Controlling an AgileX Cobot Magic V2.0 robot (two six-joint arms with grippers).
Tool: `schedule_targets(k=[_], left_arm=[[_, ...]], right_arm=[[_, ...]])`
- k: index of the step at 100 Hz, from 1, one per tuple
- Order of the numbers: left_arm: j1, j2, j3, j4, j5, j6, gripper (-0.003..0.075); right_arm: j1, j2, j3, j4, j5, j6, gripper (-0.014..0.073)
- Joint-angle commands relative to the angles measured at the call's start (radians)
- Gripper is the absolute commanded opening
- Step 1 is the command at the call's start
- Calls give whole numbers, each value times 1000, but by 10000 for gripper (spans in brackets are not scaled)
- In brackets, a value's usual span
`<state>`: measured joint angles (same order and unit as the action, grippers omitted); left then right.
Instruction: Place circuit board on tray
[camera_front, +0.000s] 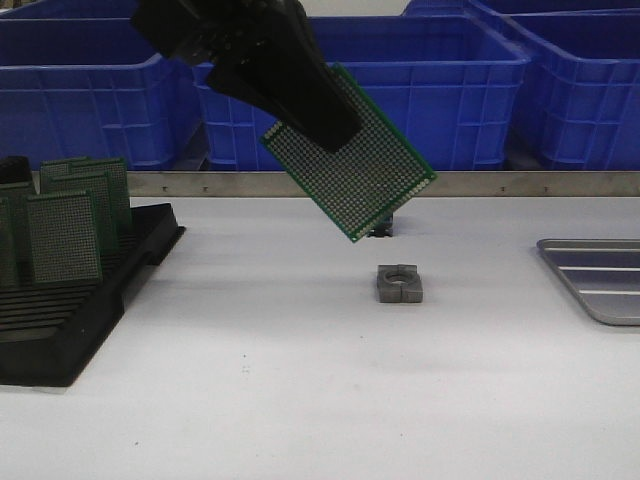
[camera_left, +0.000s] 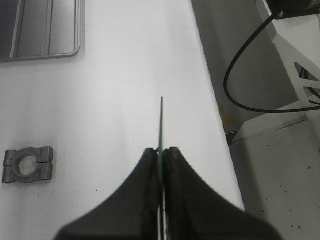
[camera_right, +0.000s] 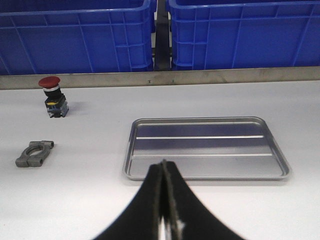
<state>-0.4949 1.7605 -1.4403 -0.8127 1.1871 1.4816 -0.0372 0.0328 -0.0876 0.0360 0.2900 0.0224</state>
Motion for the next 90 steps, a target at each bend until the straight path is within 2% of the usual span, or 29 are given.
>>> schedule_targets(k=[1,19,37,44,50,61,66,76,90], left_arm=[[-6,-42,-30,-72,-2,-7,-20],[-6,-42,-30,-72,-2,-7,-20],[-6,-42,-30,-72,-2,-7,-20],[-6,-42,-30,-72,-2,-7,-20],[-6,-42,-30,-72,-2,-7,-20],[-6,-42,-30,-72,-2,-7,-20],[-6,-42,-30,-72,-2,-7,-20],[-6,-42,-30,-72,-2,-7,-20],[-6,-42,-30,-72,-2,-7,-20]], right_arm=[[-1,94,-106,8,33,-8,-62],[-1,330,-282,9,256,-9,-62],[-1,558,-425,21,357,-10,-52],[-1,632,-464,60,361,-36,4],[0,687,-490,133,354,-91,117],[13,754,-519,327,345,-294,394],[23,781,-526,438,343,-415,474],[46,830,-532,683,346,-729,485],[89,904,-533,1001,388,-1251,471]])
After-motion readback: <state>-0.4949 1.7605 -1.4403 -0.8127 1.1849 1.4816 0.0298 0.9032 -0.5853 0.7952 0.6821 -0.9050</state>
